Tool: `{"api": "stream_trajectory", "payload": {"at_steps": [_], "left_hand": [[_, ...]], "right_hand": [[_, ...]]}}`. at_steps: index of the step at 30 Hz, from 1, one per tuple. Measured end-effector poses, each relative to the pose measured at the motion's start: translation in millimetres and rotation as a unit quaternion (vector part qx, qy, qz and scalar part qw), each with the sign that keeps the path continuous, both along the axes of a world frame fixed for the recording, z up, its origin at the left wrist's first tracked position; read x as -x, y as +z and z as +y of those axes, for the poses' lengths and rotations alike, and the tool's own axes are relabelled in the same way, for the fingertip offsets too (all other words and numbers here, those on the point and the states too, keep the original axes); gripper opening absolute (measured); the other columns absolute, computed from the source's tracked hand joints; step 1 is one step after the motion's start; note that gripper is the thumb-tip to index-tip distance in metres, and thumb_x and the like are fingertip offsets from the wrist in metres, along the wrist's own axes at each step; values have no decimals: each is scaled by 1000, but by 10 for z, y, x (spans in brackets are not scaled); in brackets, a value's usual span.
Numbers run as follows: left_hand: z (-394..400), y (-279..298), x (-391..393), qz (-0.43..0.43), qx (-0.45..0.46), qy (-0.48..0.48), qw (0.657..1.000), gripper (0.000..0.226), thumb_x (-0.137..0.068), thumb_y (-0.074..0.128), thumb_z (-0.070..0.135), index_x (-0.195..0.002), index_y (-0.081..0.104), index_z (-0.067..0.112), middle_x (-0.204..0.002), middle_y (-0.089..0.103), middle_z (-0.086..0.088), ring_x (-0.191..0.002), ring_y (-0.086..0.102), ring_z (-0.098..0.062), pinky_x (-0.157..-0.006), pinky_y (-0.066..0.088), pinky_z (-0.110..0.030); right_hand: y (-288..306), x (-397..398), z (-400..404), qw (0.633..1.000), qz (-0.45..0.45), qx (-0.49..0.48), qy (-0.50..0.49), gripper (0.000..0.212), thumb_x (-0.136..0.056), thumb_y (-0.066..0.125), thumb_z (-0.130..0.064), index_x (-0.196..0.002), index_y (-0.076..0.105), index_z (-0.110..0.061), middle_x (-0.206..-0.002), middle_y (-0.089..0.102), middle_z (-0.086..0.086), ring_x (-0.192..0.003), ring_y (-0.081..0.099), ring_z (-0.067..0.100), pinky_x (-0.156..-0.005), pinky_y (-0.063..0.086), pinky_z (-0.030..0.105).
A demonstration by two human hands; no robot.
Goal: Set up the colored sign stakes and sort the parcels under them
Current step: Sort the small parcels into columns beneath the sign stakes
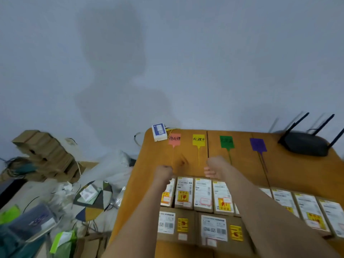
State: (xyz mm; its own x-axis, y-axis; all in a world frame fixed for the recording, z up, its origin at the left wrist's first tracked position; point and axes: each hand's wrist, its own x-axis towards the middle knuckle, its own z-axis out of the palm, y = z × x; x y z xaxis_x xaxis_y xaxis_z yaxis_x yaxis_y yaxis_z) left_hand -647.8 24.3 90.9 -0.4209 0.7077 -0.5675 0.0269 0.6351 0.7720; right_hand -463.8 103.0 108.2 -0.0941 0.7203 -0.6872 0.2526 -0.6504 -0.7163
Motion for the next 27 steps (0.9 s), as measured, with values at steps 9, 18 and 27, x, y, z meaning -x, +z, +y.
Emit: {"api": "stream_trajectory", "payload": {"at_steps": [9, 18, 27], "left_hand": [[-43, -477, 838, -28, 71, 11, 997, 29, -94, 43, 12, -67, 47, 16, -74, 52, -7, -67, 48, -23, -61, 40, -29], [120, -902, 970, -68, 178, -36, 981, 28, -102, 35, 11, -76, 46, 12, -83, 52, -6, -84, 52, -21, -75, 45, -29], [203, -1401, 948, -185, 180, -77, 963, 27, -99, 43, 21, -112, 63, 8, -105, 73, -13, -93, 70, -27, -89, 57, -43]], "right_hand": [[-508, 931, -227, 994, -20, 103, 9, 42, -100, 44, -15, -141, 41, -2, -129, 47, 21, -103, 54, 34, -93, 53, 44], [-982, 1407, -247, 980, -17, 193, 38, 40, -97, 49, -24, -135, 46, -10, -130, 55, 19, -103, 59, 31, -86, 54, 43], [-1268, 1665, -141, 978, -116, 175, 8, 23, -96, 36, -10, -115, 47, -2, -99, 55, 11, -93, 54, 26, -96, 52, 40]]}}
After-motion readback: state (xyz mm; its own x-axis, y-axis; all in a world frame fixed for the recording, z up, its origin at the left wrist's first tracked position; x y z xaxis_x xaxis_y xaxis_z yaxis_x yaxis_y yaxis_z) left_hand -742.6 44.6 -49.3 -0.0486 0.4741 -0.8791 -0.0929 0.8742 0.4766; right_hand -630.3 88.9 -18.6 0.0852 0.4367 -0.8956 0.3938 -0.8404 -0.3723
